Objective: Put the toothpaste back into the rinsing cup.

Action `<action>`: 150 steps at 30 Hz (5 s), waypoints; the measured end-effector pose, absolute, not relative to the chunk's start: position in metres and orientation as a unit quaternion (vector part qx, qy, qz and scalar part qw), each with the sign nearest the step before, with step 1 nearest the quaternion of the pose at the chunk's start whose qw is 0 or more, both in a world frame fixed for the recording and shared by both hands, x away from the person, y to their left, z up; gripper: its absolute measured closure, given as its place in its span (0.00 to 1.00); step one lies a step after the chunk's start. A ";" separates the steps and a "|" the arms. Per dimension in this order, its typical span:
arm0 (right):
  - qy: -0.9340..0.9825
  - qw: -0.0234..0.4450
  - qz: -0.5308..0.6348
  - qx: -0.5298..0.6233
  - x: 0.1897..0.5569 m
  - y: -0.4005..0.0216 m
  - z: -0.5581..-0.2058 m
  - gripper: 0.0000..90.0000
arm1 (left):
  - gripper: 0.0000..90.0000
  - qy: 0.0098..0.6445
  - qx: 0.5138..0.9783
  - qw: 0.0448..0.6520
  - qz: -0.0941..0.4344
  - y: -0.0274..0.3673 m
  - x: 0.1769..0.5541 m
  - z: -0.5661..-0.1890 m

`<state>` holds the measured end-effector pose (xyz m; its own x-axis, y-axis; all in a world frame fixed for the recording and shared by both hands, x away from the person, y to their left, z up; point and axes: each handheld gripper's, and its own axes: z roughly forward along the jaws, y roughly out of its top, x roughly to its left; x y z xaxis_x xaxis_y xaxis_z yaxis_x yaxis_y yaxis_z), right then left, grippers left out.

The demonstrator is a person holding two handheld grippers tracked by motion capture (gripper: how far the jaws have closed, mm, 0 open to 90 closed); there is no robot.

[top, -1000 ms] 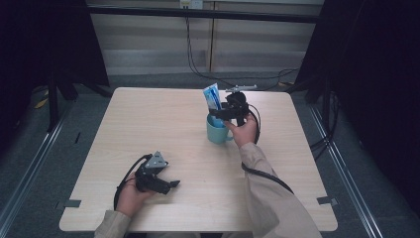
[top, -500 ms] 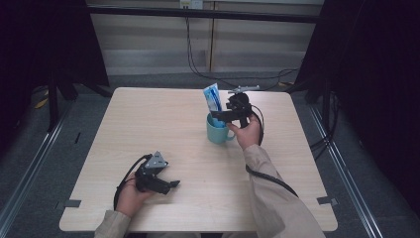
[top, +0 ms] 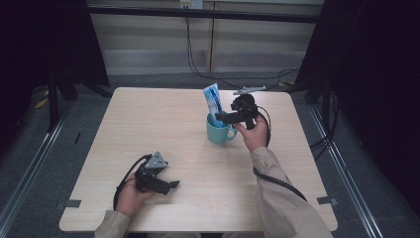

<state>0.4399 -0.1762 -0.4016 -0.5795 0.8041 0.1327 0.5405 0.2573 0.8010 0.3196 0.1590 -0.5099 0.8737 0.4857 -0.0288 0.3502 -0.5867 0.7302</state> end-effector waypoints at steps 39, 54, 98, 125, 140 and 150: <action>0.799 0.132 0.427 0.401 0.393 -0.212 -0.398 0.17 | 0.17 0.232 0.889 0.385 0.088 0.160 0.320 -0.509; 0.809 0.124 0.421 0.390 0.378 -0.216 -0.409 0.17 | 0.17 0.232 0.889 0.385 0.088 0.160 0.320 -0.509; 0.834 0.091 0.400 0.370 0.340 -0.224 -0.458 0.17 | 0.17 0.232 0.889 0.385 0.088 0.160 0.320 -0.509; 0.839 0.086 0.382 0.378 0.321 -0.227 -0.495 0.17 | 0.17 0.234 0.888 0.387 0.088 0.160 0.319 -0.510; 0.846 0.094 0.369 0.372 0.317 -0.228 -0.504 0.17 | 0.17 0.234 0.887 0.387 0.088 0.160 0.319 -0.510; 0.848 0.104 0.372 0.364 0.315 -0.227 -0.508 0.16 | 0.17 0.236 0.886 0.389 0.087 0.159 0.319 -0.510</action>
<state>0.3148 -0.2275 -0.5080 -0.7135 0.6943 0.0942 0.5395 0.4585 0.7062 0.3187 0.1594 -0.5098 0.8733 0.4864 -0.0285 0.3504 -0.5863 0.7304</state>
